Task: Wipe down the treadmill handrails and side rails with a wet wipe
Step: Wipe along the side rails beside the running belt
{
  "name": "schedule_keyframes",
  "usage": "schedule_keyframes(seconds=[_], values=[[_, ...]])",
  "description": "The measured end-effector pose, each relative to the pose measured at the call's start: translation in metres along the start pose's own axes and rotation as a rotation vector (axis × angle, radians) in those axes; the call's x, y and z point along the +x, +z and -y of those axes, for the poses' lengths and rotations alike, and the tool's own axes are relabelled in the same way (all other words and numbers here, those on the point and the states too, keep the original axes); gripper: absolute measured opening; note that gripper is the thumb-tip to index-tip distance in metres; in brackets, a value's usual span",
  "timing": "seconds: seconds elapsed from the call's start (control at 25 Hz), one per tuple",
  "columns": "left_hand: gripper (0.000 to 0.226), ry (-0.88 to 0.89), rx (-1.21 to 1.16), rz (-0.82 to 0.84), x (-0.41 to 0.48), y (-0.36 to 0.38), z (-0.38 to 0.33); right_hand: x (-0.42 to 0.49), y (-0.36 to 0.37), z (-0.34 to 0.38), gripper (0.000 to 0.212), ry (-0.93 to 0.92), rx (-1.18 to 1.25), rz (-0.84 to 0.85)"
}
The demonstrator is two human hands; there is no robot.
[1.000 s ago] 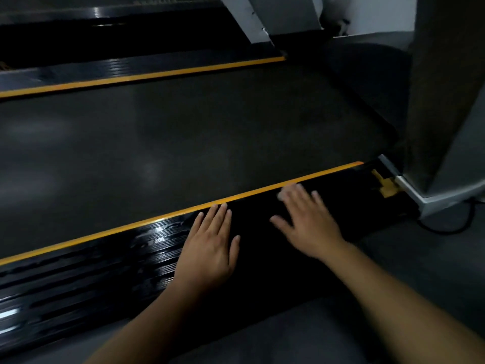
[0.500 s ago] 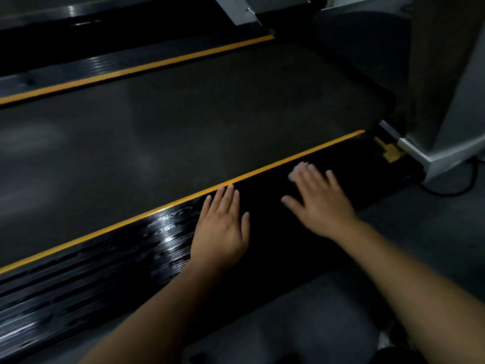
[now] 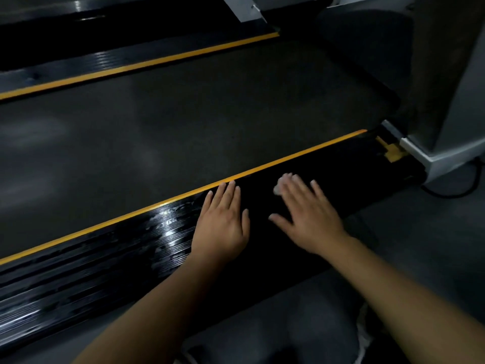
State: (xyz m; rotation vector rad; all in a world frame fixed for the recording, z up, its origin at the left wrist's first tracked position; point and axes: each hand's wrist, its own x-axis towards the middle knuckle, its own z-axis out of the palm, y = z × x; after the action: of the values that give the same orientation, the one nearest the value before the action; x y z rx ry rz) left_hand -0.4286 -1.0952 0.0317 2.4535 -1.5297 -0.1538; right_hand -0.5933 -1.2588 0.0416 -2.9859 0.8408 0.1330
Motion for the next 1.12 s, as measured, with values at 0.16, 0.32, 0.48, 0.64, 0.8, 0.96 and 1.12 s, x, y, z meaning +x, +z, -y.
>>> schedule_keyframes(seconds=[0.16,0.32,0.48,0.64,0.8,0.96,1.12], values=[[0.068,0.003,-0.004,0.000,0.001,0.001,0.000,-0.005,0.001,-0.044,0.108,0.268,0.056,-0.014],[0.070,-0.009,0.029,-0.024,0.002,0.005,0.000,-0.012,0.021,0.037,0.093,0.028,0.047,-0.105],[0.070,-0.010,0.018,-0.007,0.001,0.002,-0.001,-0.020,0.021,0.025,0.087,-0.024,0.003,-0.158],[0.068,0.003,-0.006,-0.006,0.000,0.002,0.002,-0.030,0.017,-0.028,0.094,0.234,0.031,-0.104],[0.068,-0.008,0.028,-0.013,-0.002,0.004,0.003,-0.035,0.027,0.043,0.093,0.050,0.041,-0.172],[0.069,0.027,0.075,0.030,-0.017,-0.006,0.021,-0.038,0.026,0.036,0.090,-0.040,-0.009,-0.175],[0.069,-0.049,0.099,-0.022,-0.052,-0.016,0.065,-0.043,0.023,-0.013,0.097,0.200,0.007,-0.148]])
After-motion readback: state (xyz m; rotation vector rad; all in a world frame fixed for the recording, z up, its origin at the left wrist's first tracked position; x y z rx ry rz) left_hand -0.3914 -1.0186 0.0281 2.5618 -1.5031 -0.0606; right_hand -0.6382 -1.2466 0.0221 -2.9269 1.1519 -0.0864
